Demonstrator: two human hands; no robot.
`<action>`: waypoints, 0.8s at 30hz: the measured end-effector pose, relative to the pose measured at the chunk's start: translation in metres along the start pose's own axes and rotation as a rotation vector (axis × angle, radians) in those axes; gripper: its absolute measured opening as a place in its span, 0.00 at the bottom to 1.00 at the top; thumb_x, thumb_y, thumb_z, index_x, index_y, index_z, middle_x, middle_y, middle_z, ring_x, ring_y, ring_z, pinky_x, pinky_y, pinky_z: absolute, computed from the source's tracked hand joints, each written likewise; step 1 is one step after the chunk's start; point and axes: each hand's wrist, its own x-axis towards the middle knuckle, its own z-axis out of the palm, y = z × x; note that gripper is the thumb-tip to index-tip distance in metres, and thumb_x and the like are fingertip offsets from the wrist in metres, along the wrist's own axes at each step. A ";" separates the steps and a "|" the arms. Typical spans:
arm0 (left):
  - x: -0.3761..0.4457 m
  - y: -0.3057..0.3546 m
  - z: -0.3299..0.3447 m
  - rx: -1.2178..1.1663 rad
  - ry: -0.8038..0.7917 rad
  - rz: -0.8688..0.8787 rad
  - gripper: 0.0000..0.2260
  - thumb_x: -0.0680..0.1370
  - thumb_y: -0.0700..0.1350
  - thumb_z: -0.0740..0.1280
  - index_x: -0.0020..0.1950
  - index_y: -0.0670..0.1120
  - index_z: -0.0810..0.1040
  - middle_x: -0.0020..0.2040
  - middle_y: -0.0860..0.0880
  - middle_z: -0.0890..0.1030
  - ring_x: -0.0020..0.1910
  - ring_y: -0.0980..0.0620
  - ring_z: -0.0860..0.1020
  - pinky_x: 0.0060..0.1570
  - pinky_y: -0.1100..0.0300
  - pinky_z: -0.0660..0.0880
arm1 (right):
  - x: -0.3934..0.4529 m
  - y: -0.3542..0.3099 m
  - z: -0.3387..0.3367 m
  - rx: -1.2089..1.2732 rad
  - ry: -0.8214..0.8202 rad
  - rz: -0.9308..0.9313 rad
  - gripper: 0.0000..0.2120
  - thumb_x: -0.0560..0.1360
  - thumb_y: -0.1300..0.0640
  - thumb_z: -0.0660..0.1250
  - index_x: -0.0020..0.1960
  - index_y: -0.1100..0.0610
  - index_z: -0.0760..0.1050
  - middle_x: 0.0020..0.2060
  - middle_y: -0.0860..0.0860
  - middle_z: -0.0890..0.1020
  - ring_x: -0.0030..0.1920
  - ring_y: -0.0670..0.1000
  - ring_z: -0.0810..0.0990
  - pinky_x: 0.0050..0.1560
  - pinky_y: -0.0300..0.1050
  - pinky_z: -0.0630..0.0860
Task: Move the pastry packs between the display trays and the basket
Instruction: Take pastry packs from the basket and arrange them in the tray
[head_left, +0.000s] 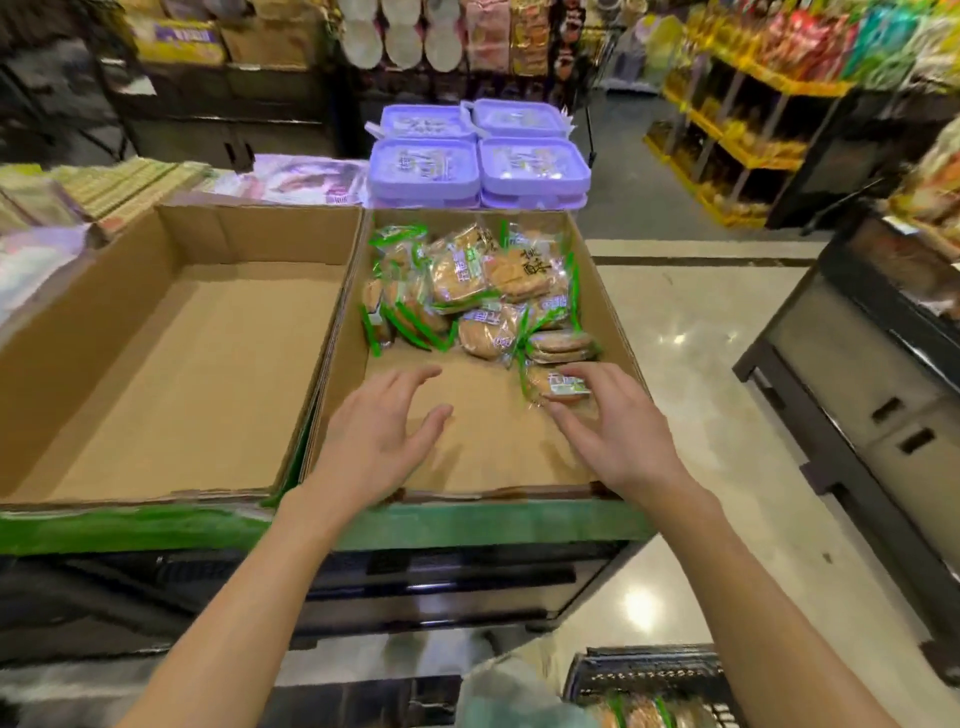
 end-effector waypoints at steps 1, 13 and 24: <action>0.009 -0.002 0.001 0.000 0.001 -0.013 0.21 0.79 0.61 0.61 0.68 0.52 0.74 0.59 0.52 0.80 0.57 0.50 0.79 0.54 0.51 0.77 | 0.020 0.006 0.002 -0.003 -0.027 -0.001 0.20 0.79 0.46 0.67 0.69 0.49 0.72 0.65 0.47 0.75 0.66 0.52 0.73 0.62 0.51 0.73; 0.070 -0.011 0.031 -0.176 -0.046 -0.060 0.17 0.79 0.58 0.65 0.66 0.54 0.75 0.57 0.60 0.79 0.54 0.60 0.77 0.54 0.73 0.66 | 0.167 0.056 0.042 -0.493 -0.504 -0.060 0.31 0.76 0.42 0.68 0.75 0.49 0.63 0.70 0.53 0.70 0.69 0.58 0.70 0.67 0.53 0.70; 0.120 -0.022 0.050 -0.211 -0.241 0.112 0.17 0.80 0.58 0.60 0.65 0.54 0.76 0.59 0.56 0.80 0.59 0.53 0.78 0.56 0.50 0.77 | 0.175 0.057 0.046 -0.373 -0.268 -0.097 0.14 0.82 0.48 0.62 0.62 0.55 0.76 0.54 0.51 0.83 0.55 0.58 0.81 0.52 0.55 0.76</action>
